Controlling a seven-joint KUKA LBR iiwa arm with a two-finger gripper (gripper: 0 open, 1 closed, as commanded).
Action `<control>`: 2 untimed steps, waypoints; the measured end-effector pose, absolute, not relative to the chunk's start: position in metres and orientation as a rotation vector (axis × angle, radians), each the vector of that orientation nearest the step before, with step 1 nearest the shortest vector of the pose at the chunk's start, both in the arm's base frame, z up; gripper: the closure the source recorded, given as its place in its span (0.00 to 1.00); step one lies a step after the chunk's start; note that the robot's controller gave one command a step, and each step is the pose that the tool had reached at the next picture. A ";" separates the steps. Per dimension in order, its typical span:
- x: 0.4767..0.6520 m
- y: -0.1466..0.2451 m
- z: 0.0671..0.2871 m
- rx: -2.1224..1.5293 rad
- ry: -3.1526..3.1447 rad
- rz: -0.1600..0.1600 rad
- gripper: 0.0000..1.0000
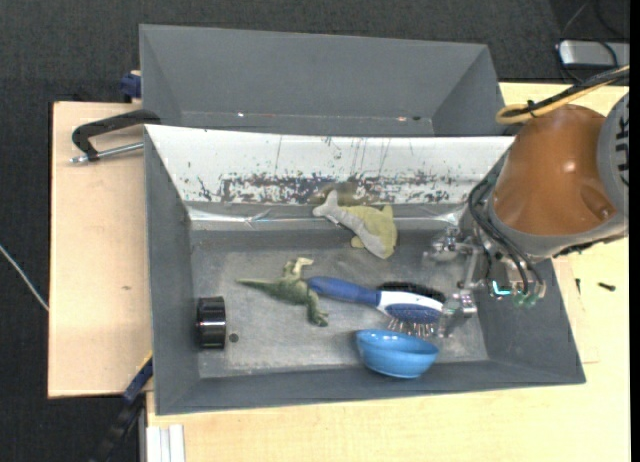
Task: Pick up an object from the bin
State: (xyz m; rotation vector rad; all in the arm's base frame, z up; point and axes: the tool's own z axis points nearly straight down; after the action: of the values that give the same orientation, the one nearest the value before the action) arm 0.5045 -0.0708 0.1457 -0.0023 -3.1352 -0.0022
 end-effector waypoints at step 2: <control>0.503 -0.037 0.074 0.107 -3.152 0.000 1.00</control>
Offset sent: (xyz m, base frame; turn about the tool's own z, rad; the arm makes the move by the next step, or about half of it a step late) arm -0.0058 0.0330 -0.0757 -0.0696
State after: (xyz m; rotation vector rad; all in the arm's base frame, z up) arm 0.5027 -0.0369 0.0737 0.1074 -3.1521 -0.0005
